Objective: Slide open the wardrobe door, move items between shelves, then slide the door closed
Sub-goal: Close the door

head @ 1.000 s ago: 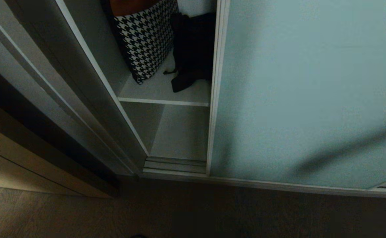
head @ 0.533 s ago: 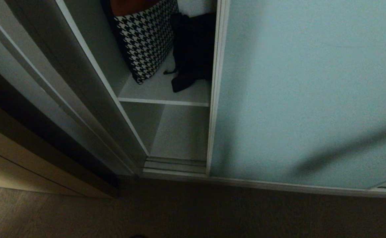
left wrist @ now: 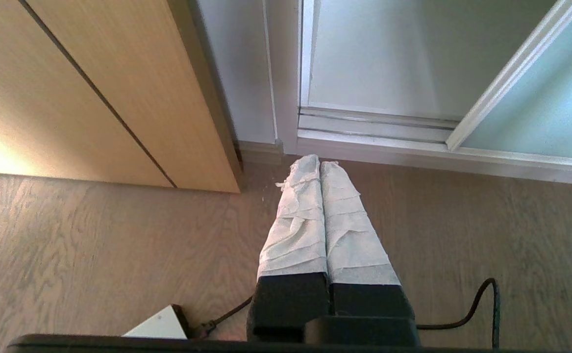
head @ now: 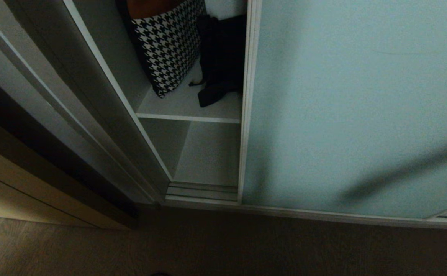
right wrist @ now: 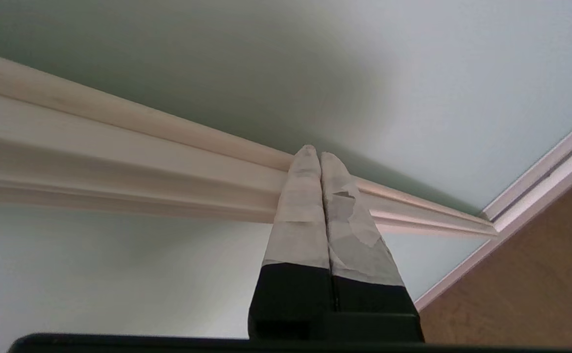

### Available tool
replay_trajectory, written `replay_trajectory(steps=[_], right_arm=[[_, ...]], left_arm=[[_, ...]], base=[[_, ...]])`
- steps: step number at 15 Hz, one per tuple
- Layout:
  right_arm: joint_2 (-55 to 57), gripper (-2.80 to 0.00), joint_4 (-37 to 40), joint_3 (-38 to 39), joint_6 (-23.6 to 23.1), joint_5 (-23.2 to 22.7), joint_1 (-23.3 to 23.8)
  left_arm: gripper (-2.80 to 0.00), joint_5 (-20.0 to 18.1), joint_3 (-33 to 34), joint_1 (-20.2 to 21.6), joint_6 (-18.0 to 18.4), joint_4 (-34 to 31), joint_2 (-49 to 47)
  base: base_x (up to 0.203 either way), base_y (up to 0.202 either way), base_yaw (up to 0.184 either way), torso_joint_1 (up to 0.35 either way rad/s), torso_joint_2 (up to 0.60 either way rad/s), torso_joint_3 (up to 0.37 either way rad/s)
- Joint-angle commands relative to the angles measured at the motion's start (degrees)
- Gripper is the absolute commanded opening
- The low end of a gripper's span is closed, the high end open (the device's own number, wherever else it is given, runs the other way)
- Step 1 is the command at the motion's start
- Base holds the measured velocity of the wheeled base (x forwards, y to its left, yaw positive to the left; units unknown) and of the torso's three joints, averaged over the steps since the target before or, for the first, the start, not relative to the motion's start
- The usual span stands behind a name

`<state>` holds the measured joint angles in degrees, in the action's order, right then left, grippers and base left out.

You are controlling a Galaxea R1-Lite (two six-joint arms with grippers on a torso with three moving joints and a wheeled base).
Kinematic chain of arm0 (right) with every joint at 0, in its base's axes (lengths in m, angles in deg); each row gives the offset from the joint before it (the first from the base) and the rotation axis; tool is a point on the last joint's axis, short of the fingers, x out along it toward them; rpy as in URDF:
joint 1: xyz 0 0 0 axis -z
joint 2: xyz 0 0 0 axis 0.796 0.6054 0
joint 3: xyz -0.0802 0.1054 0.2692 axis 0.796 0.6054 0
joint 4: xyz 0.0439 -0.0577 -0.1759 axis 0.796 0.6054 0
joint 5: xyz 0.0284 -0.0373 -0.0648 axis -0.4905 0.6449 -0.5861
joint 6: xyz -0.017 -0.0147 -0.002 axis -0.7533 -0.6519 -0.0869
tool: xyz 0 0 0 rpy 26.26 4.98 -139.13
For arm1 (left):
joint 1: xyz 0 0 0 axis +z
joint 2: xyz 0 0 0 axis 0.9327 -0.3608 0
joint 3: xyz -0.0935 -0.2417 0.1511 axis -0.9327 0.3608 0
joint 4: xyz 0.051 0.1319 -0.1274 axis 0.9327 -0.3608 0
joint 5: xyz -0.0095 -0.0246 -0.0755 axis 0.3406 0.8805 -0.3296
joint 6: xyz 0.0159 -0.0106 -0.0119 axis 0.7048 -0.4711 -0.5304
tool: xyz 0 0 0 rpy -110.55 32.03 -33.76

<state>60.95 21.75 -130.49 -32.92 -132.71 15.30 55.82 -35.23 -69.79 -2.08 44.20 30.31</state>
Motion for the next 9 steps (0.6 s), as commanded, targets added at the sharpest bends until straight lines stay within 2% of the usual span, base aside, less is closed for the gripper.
replay_trajectory(steps=[1,6,9], right_arm=[[-1.86,-2.80,-0.11,1.32,0.25,-0.53,-0.33],[-5.88,-2.80,-0.26,6.84,-0.32,-1.39,-2.14],[-8.80,-2.80,-2.94,11.71,-0.28,-2.62,-2.75]], left_arm=[[-2.80,0.00,0.01,-0.03,0.02,0.02,-0.07],[-2.80,0.00,0.01,-0.03,0.02,0.02,-0.07],[-2.80,0.00,0.01,-0.03,0.02,0.02,-0.07]], base=[[0.000,0.000,0.000,0.000,0.00,0.000],[0.000,0.000,0.000,0.000,0.00,0.000],[0.000,0.000,0.000,0.000,0.00,0.000]])
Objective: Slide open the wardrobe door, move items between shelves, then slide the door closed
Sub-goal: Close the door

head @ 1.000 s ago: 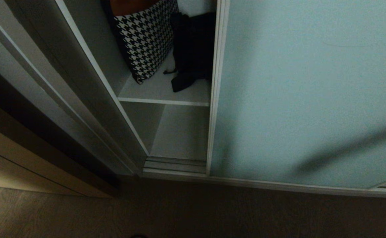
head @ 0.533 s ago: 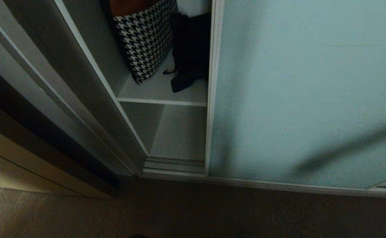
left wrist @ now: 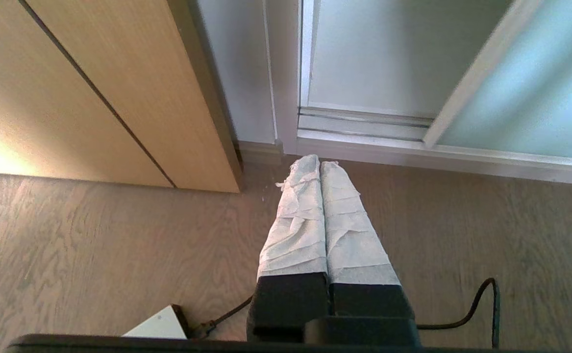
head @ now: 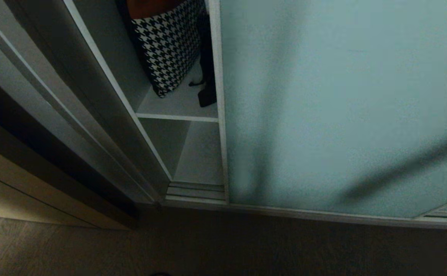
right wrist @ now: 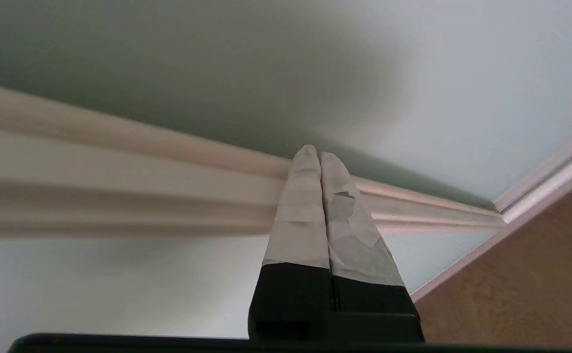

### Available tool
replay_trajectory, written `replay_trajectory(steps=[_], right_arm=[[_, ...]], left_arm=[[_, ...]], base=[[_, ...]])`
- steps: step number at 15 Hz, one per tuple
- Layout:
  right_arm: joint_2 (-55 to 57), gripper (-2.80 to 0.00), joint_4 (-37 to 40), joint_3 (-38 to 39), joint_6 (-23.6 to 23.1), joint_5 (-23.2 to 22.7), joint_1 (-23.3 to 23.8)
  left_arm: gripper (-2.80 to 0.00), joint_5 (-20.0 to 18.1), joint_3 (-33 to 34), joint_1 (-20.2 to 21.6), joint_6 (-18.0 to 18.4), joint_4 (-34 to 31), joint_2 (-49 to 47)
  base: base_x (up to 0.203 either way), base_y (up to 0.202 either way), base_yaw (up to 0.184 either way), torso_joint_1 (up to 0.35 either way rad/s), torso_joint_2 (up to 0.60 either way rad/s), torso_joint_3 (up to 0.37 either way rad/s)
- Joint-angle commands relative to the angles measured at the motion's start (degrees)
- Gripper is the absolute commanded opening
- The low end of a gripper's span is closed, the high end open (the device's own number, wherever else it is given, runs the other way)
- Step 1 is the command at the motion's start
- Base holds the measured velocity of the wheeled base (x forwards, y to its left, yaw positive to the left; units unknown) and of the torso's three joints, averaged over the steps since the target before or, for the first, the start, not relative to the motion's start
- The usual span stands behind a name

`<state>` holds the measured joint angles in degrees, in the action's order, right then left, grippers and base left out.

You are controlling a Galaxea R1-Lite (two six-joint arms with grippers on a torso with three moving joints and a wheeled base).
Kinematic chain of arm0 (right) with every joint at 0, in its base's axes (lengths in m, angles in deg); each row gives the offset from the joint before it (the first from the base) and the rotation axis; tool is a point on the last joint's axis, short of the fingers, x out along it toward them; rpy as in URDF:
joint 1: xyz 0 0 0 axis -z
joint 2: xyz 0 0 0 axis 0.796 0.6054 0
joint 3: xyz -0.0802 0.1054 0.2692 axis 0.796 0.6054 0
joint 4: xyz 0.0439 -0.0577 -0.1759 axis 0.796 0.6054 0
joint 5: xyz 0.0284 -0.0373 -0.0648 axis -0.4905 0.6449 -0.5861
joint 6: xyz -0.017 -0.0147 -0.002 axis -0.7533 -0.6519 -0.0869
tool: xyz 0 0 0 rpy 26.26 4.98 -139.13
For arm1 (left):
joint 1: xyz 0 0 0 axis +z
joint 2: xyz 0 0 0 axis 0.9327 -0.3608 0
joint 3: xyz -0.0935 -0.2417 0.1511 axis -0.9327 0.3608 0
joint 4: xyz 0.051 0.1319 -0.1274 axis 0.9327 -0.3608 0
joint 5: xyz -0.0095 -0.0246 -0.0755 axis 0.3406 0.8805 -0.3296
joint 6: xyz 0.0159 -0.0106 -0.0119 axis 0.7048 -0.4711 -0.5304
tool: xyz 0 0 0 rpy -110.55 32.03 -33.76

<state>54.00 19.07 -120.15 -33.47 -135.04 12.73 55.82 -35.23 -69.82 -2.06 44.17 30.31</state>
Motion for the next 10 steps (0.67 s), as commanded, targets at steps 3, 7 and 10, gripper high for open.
replay_trajectory(steps=[3,7,10], right_arm=[[-6.53,-2.80,-6.43,9.62,0.40,-4.94,-0.53],[-11.94,-2.80,-10.68,15.91,0.36,-7.71,-1.28],[-15.27,-2.80,-11.34,14.95,0.48,-7.56,2.33]], left_arm=[[-2.80,0.00,0.01,0.00,0.00,0.05,-0.07],[-2.80,0.00,0.01,0.07,0.00,0.05,-0.07],[-2.80,0.00,0.01,0.00,0.00,0.05,-0.07]], base=[[0.000,0.000,0.000,0.000,0.00,0.000],[0.000,0.000,0.000,0.000,0.00,0.000],[0.000,0.000,0.000,0.000,0.00,0.000]])
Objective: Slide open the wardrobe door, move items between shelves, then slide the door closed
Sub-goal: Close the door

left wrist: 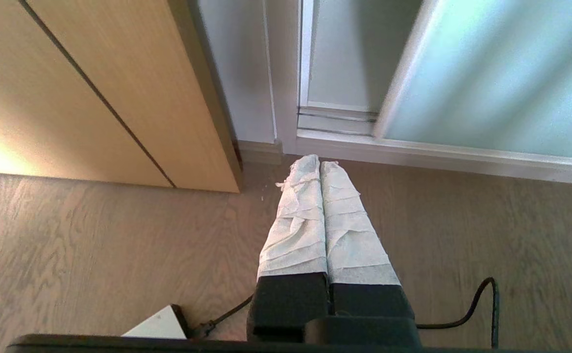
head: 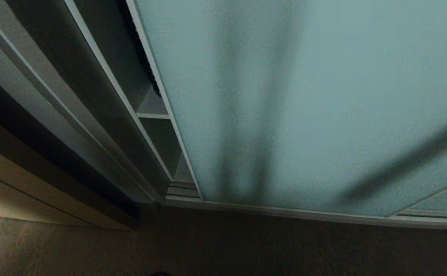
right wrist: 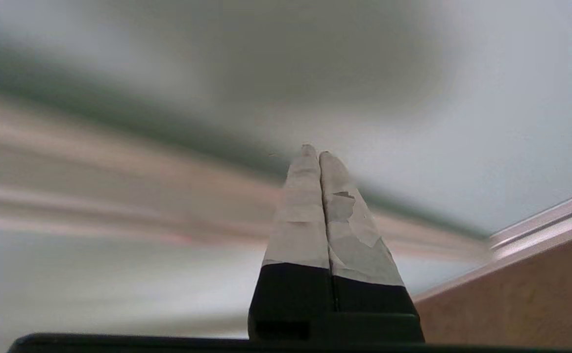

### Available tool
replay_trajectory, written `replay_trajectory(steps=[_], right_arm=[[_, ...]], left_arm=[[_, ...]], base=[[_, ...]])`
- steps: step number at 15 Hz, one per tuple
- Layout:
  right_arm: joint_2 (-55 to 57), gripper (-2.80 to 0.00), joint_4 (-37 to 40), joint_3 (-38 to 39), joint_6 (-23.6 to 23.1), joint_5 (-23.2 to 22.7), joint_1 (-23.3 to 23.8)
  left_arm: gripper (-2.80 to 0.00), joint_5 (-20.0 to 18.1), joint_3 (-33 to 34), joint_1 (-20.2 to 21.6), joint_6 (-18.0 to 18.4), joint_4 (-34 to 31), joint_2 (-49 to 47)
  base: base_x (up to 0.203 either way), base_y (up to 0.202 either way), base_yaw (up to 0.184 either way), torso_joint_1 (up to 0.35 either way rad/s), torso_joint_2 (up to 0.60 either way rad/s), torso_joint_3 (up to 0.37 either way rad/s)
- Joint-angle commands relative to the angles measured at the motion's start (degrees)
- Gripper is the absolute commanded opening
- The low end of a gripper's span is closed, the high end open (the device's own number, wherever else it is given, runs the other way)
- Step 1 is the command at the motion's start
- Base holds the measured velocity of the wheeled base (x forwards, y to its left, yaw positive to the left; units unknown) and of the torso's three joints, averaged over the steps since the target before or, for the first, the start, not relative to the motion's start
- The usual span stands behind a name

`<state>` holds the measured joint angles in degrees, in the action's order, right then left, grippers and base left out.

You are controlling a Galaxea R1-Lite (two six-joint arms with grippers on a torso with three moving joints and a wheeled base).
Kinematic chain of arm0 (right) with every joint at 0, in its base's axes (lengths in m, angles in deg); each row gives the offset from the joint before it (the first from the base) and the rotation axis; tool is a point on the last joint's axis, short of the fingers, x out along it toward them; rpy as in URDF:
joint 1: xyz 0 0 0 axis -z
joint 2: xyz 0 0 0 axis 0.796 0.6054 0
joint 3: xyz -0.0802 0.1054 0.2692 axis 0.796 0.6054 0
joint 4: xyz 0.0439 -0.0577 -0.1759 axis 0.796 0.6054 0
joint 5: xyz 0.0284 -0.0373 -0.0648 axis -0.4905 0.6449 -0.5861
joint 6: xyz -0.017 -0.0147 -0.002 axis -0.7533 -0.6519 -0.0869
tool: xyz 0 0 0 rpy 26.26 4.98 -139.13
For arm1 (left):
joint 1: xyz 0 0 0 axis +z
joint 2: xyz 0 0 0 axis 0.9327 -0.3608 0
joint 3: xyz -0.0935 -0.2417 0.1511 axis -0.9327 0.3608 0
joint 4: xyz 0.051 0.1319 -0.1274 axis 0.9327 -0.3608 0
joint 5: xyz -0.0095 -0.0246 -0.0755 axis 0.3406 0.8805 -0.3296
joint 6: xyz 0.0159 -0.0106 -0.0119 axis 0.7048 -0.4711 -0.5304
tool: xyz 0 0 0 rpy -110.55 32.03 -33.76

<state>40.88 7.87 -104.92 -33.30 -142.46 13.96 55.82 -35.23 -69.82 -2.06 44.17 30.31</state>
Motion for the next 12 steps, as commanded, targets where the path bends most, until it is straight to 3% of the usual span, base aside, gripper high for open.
replay_trajectory(steps=[1,5,7,9,12], right_arm=[[-3.87,-2.80,-1.09,-1.41,0.39,-0.07,3.56],[-11.98,-2.80,-11.29,-3.79,0.64,0.24,12.09],[-16.61,-2.80,-19.24,-2.57,0.58,4.74,13.63],[-21.92,-2.80,-19.76,-2.70,0.28,10.43,13.90],[-31.14,-2.80,-19.15,-1.76,-0.14,12.97,14.04]], left_arm=[[-2.80,0.00,0.01,0.00,0.00,0.05,-0.07],[-2.80,0.00,0.01,0.08,0.00,0.05,-0.07],[-2.80,0.00,0.01,0.00,0.00,0.05,-0.07],[-2.80,0.00,0.01,0.00,0.00,0.05,-0.07],[-2.80,0.00,0.01,0.00,0.00,0.05,-0.07]], base=[[0.000,0.000,0.000,0.000,0.00,0.000],[0.000,0.000,0.000,0.000,0.00,0.000],[0.000,0.000,0.000,0.000,0.00,0.000],[0.000,0.000,0.000,0.000,0.00,0.000],[0.000,0.000,0.000,0.000,0.00,0.000]])
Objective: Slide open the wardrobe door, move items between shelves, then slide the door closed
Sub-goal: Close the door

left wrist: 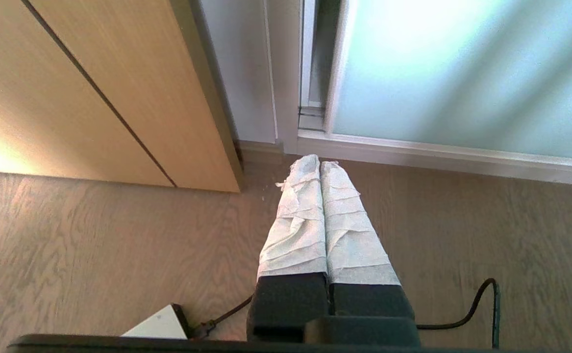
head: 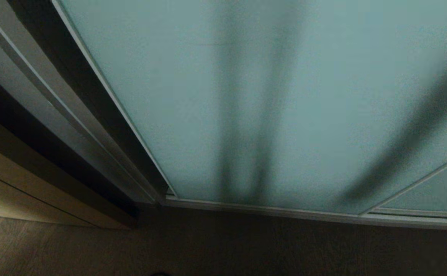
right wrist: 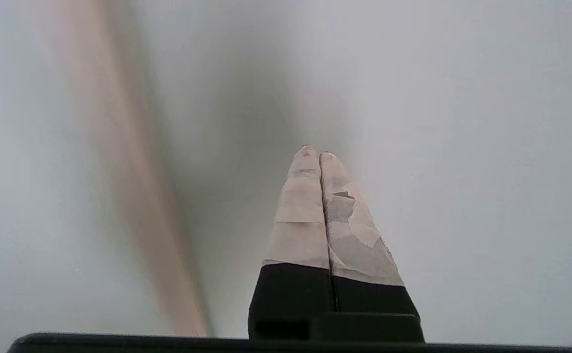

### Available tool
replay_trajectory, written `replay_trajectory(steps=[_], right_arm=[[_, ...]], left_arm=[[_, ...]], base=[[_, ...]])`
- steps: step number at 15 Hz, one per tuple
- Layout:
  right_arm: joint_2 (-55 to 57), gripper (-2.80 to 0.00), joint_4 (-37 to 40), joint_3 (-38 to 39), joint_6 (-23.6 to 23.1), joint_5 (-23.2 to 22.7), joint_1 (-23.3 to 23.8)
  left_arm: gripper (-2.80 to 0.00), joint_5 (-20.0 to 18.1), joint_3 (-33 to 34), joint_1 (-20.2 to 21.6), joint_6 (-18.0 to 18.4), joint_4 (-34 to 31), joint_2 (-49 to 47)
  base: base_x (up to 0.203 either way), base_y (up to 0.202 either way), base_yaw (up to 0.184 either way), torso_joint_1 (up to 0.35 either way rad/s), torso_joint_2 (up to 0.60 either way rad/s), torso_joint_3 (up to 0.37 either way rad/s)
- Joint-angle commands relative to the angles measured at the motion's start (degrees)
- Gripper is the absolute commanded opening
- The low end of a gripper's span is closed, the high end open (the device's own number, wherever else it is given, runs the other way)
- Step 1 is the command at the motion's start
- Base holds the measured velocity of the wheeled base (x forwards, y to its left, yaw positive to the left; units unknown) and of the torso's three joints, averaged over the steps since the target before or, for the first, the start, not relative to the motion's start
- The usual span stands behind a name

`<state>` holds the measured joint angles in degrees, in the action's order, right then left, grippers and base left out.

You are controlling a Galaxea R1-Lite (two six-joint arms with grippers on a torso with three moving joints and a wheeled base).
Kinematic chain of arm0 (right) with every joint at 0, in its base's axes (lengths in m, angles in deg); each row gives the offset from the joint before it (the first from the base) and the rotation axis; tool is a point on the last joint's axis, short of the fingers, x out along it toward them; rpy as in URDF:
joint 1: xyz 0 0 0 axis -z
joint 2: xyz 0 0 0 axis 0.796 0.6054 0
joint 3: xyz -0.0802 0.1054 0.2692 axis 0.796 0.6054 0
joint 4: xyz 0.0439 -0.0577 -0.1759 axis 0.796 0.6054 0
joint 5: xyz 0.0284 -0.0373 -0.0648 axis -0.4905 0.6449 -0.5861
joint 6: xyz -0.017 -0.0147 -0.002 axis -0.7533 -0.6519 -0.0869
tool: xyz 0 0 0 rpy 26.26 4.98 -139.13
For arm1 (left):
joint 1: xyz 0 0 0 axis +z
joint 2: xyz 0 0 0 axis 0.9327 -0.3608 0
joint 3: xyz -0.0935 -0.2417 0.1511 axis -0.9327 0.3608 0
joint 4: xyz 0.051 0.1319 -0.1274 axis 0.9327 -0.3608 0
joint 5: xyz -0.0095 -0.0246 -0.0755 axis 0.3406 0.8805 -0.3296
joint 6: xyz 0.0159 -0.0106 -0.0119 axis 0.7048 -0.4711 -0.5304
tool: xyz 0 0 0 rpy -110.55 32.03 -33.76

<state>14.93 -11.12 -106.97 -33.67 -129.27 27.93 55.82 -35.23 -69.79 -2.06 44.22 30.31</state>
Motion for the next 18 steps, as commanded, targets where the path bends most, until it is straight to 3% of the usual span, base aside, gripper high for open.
replay_trajectory(steps=[1,4,9,11,13,18], right_arm=[[-8.13,-2.80,-0.19,1.04,0.18,1.18,0.15],[-10.66,-2.80,-2.72,0.79,-1.32,9.75,3.29],[-6.78,-2.80,-6.06,-1.37,-12.98,26.40,3.98],[-7.85,-2.80,-5.78,-1.27,-15.88,31.32,3.35],[-10.16,-2.80,-5.83,-0.61,-15.80,36.11,2.84],[-15.63,-2.80,-5.82,-0.43,-18.46,48.69,-3.95]], left_arm=[[-2.80,0.00,0.01,-0.03,0.00,0.00,-0.07],[-2.80,0.00,0.01,0.03,0.00,0.00,-0.07],[-2.80,0.00,0.01,-0.03,0.00,0.00,-0.07],[-2.80,0.00,0.01,-0.03,0.00,0.00,0.01],[-2.80,0.00,0.01,-0.03,0.00,0.00,-0.07],[-2.80,0.00,0.01,-0.03,0.00,0.00,-0.07]], base=[[0.000,0.000,0.000,0.000,0.00,0.000],[0.000,0.000,0.000,0.000,0.00,0.000],[0.000,0.000,0.000,0.000,0.00,0.000],[0.000,0.000,0.000,0.000,0.00,0.000],[0.000,0.000,0.000,0.000,0.00,0.000],[0.000,0.000,0.000,0.000,0.00,0.000]])
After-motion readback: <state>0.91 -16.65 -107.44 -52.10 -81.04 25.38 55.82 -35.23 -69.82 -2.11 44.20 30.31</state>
